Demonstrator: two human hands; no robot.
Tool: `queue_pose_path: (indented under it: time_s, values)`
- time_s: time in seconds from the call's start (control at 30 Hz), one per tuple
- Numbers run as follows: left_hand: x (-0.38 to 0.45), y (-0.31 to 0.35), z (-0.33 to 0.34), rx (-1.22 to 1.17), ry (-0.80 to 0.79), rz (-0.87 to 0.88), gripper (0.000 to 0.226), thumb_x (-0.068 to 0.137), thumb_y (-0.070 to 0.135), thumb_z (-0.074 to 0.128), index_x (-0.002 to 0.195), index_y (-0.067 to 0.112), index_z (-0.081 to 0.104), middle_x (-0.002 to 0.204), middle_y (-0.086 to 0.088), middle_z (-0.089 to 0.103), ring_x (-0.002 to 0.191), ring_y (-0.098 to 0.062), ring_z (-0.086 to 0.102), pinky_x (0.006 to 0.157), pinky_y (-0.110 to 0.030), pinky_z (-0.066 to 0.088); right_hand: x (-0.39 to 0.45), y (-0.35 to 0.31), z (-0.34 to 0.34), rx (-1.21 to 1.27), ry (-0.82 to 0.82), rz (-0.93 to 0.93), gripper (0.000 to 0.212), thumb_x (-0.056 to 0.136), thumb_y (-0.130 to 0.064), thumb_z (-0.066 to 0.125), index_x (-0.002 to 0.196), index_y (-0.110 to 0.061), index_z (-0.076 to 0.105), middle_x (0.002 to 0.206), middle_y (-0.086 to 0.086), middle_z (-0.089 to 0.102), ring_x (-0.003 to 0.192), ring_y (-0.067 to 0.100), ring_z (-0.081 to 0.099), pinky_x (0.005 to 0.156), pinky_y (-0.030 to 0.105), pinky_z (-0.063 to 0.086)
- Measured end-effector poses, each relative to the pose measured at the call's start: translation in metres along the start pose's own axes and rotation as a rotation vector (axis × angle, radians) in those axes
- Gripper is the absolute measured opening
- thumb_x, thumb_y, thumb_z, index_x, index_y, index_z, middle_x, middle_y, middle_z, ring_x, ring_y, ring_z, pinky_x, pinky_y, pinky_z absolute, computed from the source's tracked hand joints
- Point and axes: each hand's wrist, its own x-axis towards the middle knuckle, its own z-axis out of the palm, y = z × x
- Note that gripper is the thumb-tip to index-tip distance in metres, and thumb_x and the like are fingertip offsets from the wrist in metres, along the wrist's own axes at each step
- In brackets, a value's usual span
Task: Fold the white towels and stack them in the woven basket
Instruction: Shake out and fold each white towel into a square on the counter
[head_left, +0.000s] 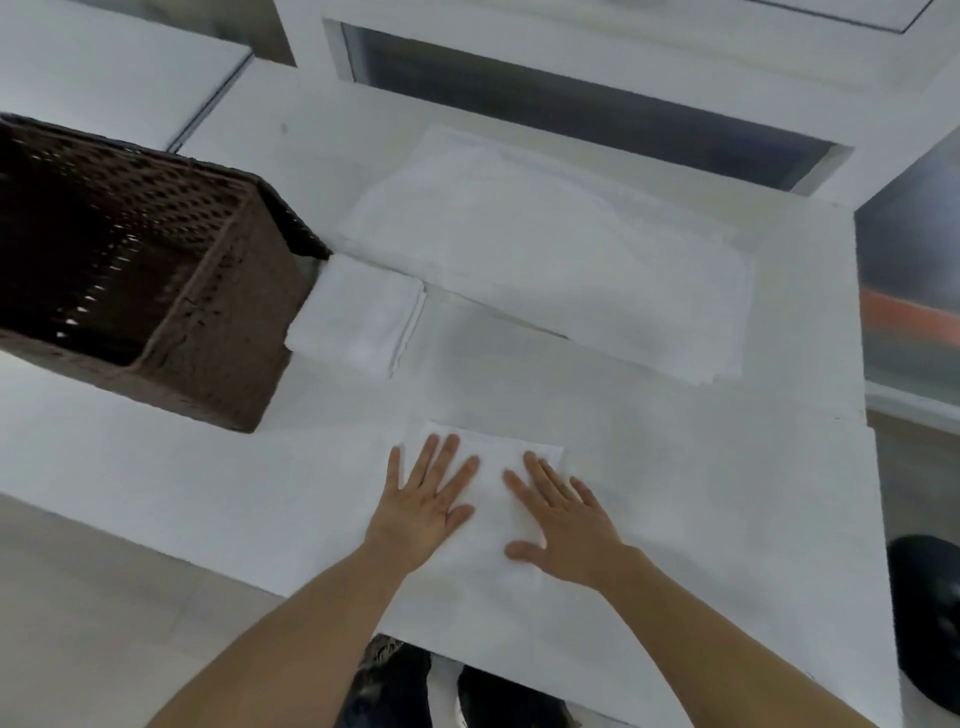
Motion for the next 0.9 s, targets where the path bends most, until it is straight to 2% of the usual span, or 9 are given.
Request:
queue_pose_path:
  time_s: [0.2, 0.37, 0.47, 0.53, 0.6, 0.67, 0.8, 0.9]
  values:
    - [-0.024, -0.070, -0.002, 0.038, -0.028, -0.049, 0.067, 0.103, 0.061, 0.009, 0.162, 0.031, -0.002, 0.170, -0.007, -0.010, 0.157, -0.029, -0.006, 0.122, -0.063, 0.005, 0.044, -0.071, -0.006, -0.018, 0.019, 0.009, 0.092, 0.092, -0.082, 0.033, 0.158, -0.046, -0.021, 0.163, -0.011, -0.038, 0.154, 0.010, -0.027, 0.128, 0.045, -0.003]
    - [-0.035, -0.130, -0.014, 0.073, -0.073, -0.055, 0.061, 0.103, 0.036, 0.017, 0.157, 0.011, 0.034, 0.166, -0.017, 0.024, 0.153, -0.033, 0.024, 0.121, -0.058, 0.024, 0.090, -0.132, -0.018, -0.026, 0.042, 0.035, 0.091, 0.092, -0.083, 0.028, 0.159, -0.044, -0.020, 0.164, -0.009, -0.037, 0.154, 0.010, -0.027, 0.127, 0.049, -0.006]
    - [-0.048, -0.159, -0.017, -0.001, -0.069, -0.090, 0.063, 0.101, 0.037, 0.021, 0.146, 0.005, 0.051, 0.160, -0.017, 0.037, 0.144, -0.032, 0.043, 0.115, -0.048, 0.041, 0.118, -0.160, -0.025, -0.029, 0.052, 0.040, 0.092, 0.092, -0.083, 0.029, 0.159, -0.042, -0.020, 0.164, -0.008, -0.036, 0.155, 0.012, -0.024, 0.128, 0.052, -0.001]
    - [-0.057, -0.172, -0.022, -0.040, -0.041, -0.151, 0.068, 0.102, 0.042, 0.016, 0.151, 0.004, 0.044, 0.163, -0.017, 0.030, 0.147, -0.030, 0.038, 0.117, -0.045, 0.038, 0.132, -0.176, -0.028, -0.029, 0.039, 0.043, 0.093, 0.092, -0.082, 0.029, 0.159, -0.041, -0.021, 0.164, -0.007, -0.037, 0.155, 0.013, -0.024, 0.128, 0.052, 0.000]
    - [-0.061, -0.182, -0.023, -0.063, -0.065, -0.166, 0.070, 0.102, 0.047, 0.003, 0.160, 0.008, 0.015, 0.169, -0.012, 0.001, 0.157, -0.025, 0.009, 0.126, -0.042, 0.017, 0.140, -0.190, -0.029, -0.023, 0.032, 0.050, 0.094, 0.092, -0.082, 0.030, 0.159, -0.041, -0.021, 0.164, -0.007, -0.037, 0.156, 0.013, -0.024, 0.128, 0.052, 0.001]
    - [-0.062, -0.189, -0.026, -0.110, -0.108, -0.191, 0.071, 0.100, 0.049, 0.002, 0.161, 0.011, -0.002, 0.168, -0.007, -0.016, 0.157, -0.022, -0.009, 0.128, -0.039, 0.003, 0.143, -0.199, -0.030, -0.018, 0.040, 0.060, 0.094, 0.092, -0.082, 0.031, 0.159, -0.041, -0.021, 0.164, -0.007, -0.037, 0.156, 0.013, -0.023, 0.128, 0.052, 0.003]
    - [-0.061, -0.193, -0.028, -0.075, -0.130, -0.169, 0.068, 0.106, 0.047, 0.013, 0.161, 0.011, -0.004, 0.169, -0.007, -0.018, 0.156, -0.022, -0.012, 0.128, -0.039, 0.003, 0.143, -0.203, -0.035, 0.012, 0.020, 0.068, 0.093, 0.093, -0.080, 0.035, 0.161, -0.041, -0.016, 0.167, -0.007, -0.033, 0.156, 0.012, -0.020, 0.127, 0.050, 0.005]
    - [-0.060, -0.194, -0.032, -0.099, -0.142, -0.177, 0.066, 0.109, 0.044, 0.023, 0.162, 0.011, 0.001, 0.169, -0.009, -0.015, 0.157, -0.023, -0.009, 0.128, -0.041, 0.007, 0.136, -0.201, -0.046, 0.050, 0.040, 0.028, 0.081, 0.099, -0.068, 0.038, 0.164, -0.034, 0.004, 0.172, -0.003, -0.015, 0.159, 0.014, -0.006, 0.126, 0.046, 0.015]
